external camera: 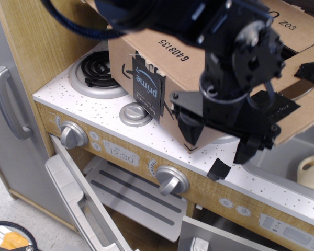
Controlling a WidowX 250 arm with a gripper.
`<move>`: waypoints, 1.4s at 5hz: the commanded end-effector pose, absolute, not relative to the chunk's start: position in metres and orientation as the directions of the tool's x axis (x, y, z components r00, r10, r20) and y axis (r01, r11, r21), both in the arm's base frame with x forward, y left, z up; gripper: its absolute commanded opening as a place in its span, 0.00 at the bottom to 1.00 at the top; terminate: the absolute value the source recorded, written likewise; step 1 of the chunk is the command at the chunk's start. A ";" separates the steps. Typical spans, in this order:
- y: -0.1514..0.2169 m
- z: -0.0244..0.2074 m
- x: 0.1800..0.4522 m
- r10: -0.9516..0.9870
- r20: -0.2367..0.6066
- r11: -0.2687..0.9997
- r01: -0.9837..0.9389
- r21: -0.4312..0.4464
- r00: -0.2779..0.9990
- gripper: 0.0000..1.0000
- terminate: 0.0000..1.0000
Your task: Close large4fbox flaps
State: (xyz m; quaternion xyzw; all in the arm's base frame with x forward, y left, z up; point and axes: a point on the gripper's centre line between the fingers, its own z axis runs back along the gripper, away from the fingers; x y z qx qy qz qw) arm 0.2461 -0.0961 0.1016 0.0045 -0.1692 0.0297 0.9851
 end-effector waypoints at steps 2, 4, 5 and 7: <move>-0.075 0.155 0.270 0.004 0.406 0.996 -0.039 0.080 0.914 1.00 0.00; -0.045 0.173 0.291 -0.114 0.433 0.982 0.036 0.184 0.894 1.00 0.00; -0.027 0.178 0.301 -0.176 0.433 0.973 0.088 0.216 0.884 1.00 0.00; 0.009 0.167 0.317 -0.255 0.441 0.959 0.168 0.228 0.861 1.00 0.00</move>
